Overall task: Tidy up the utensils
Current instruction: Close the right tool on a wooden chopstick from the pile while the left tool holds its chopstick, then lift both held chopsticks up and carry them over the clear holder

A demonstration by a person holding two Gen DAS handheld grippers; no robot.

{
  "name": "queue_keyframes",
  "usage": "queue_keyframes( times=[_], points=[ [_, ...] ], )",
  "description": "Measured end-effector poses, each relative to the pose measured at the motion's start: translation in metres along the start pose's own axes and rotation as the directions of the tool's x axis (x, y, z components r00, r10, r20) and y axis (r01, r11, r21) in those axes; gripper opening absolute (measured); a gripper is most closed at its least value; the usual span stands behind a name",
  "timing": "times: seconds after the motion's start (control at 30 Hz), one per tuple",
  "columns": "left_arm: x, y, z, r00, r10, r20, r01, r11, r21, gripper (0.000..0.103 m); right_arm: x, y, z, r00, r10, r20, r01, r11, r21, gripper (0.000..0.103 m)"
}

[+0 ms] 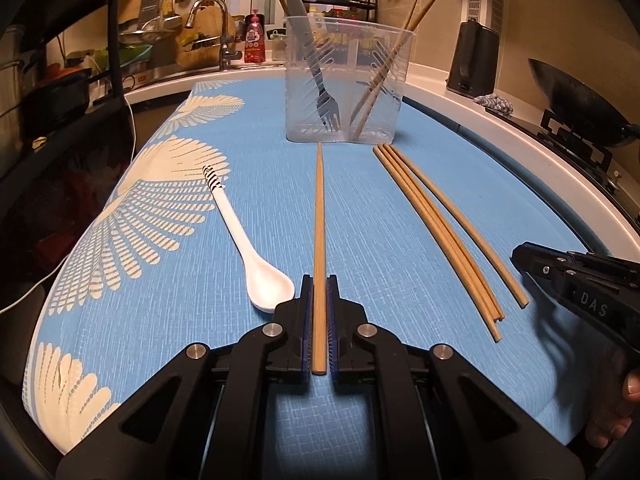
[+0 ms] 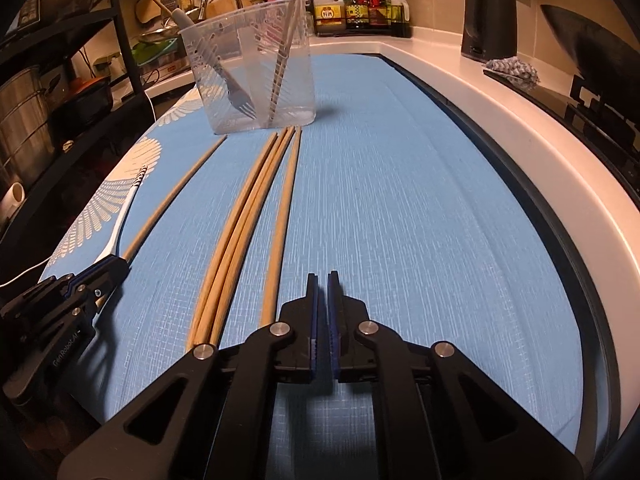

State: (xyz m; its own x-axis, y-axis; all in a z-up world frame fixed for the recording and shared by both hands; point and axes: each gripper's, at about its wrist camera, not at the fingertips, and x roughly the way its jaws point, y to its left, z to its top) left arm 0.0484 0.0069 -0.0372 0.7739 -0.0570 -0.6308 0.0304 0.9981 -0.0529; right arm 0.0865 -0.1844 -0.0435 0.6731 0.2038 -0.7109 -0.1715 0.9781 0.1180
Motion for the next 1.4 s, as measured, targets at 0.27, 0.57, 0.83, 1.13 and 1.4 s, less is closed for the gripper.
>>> queue_keyframes(
  times=[0.27, 0.57, 0.83, 1.13, 1.4],
  points=[
    [0.001, -0.002, 0.000, 1.000, -0.002, 0.006, 0.002, 1.000, 0.007, 0.007, -0.009, 0.007, -0.002, 0.997, 0.072, 0.038, -0.072, 0.997, -0.006, 0.016],
    [0.000, -0.002, -0.001, 1.000, -0.002, 0.009, 0.002, 1.000, 0.009, 0.007, -0.003, 0.023, -0.010, 0.999, 0.050, 0.021, -0.048, 0.997, -0.062, 0.020],
    [0.001, -0.003, -0.001, 1.000, 0.000, 0.010, 0.000, 1.000, 0.012, 0.007, -0.003, 0.022, -0.011, 0.999, 0.027, 0.029, -0.025, 0.998, -0.058, 0.010],
    [-0.001, -0.004, -0.001, 1.000, 0.009, 0.018, -0.009, 1.000, 0.017, 0.007, -0.004, 0.020, -0.011, 0.999, 0.023, 0.028, -0.021, 0.998, -0.056, 0.007],
    [0.000, -0.004, -0.002, 1.000, 0.008, 0.017, -0.009, 1.000, 0.016, 0.007, -0.007, 0.021, -0.012, 0.999, 0.021, 0.031, -0.019, 0.998, -0.056, 0.007]
  ],
)
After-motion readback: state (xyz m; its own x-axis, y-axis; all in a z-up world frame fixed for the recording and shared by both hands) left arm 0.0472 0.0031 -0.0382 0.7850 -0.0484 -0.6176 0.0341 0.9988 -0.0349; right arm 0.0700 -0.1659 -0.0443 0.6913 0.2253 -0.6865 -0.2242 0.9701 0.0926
